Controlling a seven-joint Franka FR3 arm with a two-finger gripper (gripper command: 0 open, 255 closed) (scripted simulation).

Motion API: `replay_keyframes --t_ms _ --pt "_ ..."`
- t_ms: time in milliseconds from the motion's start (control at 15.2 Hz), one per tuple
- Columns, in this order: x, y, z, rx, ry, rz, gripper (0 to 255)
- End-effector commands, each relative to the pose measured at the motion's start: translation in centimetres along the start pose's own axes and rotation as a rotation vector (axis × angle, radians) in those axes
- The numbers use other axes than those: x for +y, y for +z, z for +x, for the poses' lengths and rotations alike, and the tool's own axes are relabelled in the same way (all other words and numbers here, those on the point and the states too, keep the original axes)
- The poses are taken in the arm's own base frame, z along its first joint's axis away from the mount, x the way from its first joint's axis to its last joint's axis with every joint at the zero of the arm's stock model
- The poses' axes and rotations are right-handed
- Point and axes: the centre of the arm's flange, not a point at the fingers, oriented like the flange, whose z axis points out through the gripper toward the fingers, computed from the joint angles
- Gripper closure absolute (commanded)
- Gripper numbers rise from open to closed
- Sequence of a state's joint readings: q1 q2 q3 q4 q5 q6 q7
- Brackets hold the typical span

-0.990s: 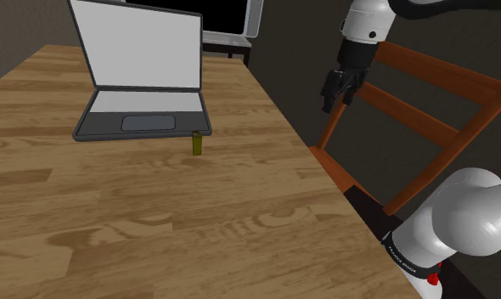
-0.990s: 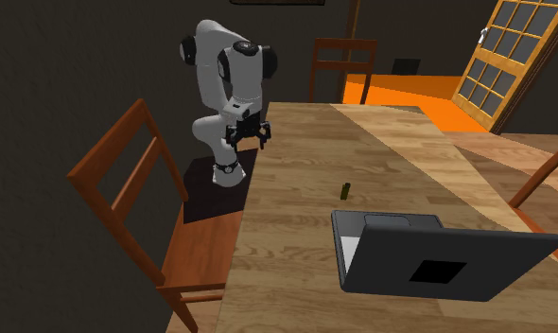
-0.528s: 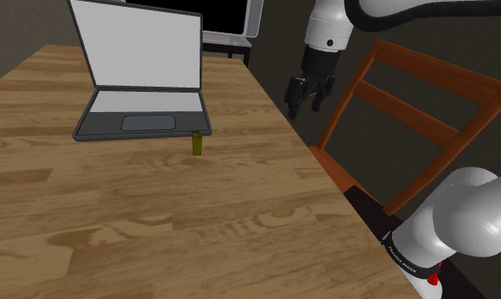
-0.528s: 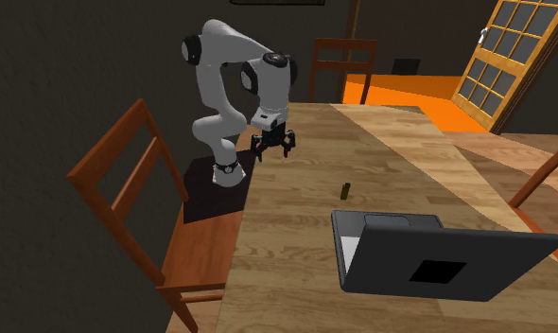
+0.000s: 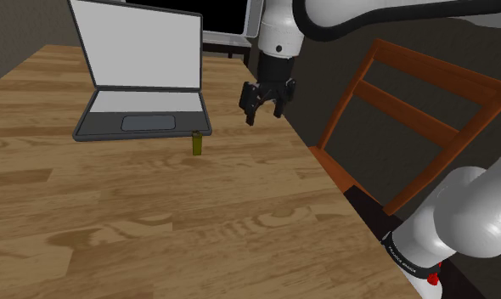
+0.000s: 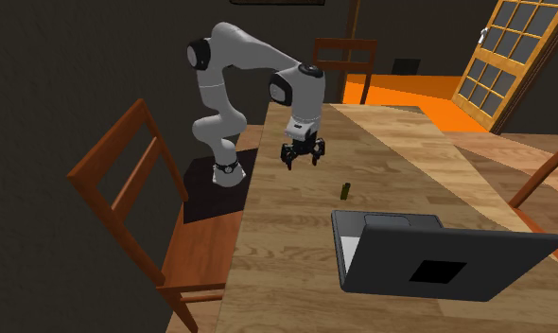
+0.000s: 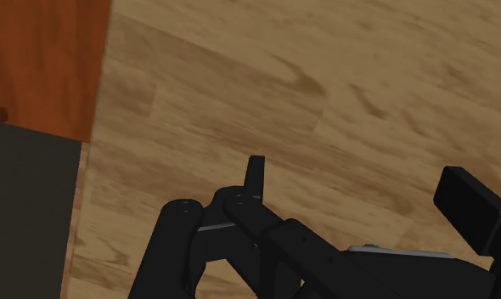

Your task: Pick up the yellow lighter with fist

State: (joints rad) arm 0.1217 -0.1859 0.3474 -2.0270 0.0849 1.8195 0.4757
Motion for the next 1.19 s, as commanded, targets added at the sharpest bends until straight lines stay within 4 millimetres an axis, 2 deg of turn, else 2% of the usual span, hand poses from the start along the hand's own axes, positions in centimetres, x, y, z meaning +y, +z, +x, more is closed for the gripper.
replay_keyframes --t_ms 0,726,1122 --pt "-2.1 0.7 1.4 0.004 0.006 0.008 0" --pt "-13.9 3.3 8.0 0.026 0.031 0.043 0" --pt "-13.9 6.4 8.1 0.026 0.031 0.043 0"
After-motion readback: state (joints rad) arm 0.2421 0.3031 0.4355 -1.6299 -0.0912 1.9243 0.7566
